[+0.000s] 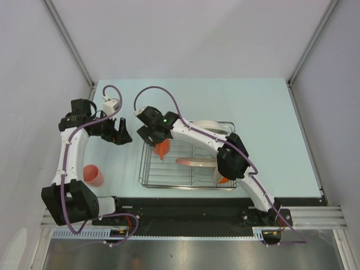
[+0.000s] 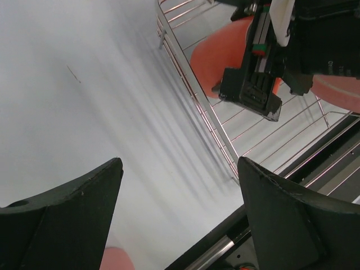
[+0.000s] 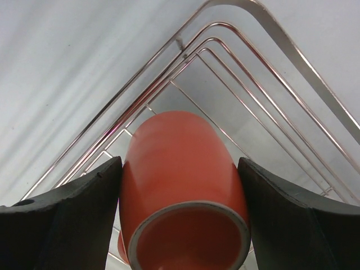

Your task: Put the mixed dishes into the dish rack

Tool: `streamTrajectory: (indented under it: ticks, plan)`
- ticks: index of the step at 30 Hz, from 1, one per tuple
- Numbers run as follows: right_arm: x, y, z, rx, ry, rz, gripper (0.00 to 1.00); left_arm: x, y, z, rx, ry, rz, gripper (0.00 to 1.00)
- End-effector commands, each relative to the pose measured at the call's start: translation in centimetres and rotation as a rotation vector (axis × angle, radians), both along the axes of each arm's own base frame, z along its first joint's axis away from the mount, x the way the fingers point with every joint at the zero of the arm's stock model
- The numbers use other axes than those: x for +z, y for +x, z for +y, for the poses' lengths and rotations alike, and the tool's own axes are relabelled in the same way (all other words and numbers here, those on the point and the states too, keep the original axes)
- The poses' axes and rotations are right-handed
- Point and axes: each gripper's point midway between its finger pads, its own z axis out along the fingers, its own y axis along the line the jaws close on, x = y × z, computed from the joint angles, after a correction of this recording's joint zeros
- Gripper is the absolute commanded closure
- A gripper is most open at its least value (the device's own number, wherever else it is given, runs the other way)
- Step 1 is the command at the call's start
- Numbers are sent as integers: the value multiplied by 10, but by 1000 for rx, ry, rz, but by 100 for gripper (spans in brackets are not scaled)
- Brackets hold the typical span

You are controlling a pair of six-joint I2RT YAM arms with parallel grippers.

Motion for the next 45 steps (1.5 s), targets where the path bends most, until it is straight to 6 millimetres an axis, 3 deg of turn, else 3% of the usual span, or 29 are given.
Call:
streamTrajectory:
  ticks: [1, 8, 12, 22, 26, 28, 29, 31, 35, 40, 45]
  plan:
    - [27, 23, 8, -25, 70, -86, 100, -2, 5, 2, 21, -8, -27, 12]
    - [12, 36, 5, -38, 35, -105, 100, -7, 2, 2, 11, -4, -16, 13]
    - [-1, 52, -7, -86, -43, -172, 100, -10, -6, 7, 24, 29, 9, 14]
    - [-13, 53, -15, -99, -78, -168, 100, -5, -23, 18, 2, 81, 3, 12]
    - [-10, 50, -20, -110, -98, -181, 63, 11, -41, 39, 15, 145, 22, 10]
    - [-4, 50, -19, -116, -95, -199, 51, 16, -48, 55, 46, 178, 26, 9]
    - [-1, 50, -20, -119, -98, -206, 27, 15, -57, 59, 33, 208, 52, 9]
    - [7, 49, -21, -133, -107, -238, 0, 18, -66, 66, 37, 247, 65, 8]
    - [33, 48, -24, -157, -103, -300, 0, 9, -90, 71, -8, 316, 99, 13]
    - [62, 50, -37, -215, -90, -351, 0, -6, -115, 77, -25, 371, 146, 11]
    - [89, 47, -43, -236, -50, -371, 0, -16, -128, 81, -46, 415, 180, 12]
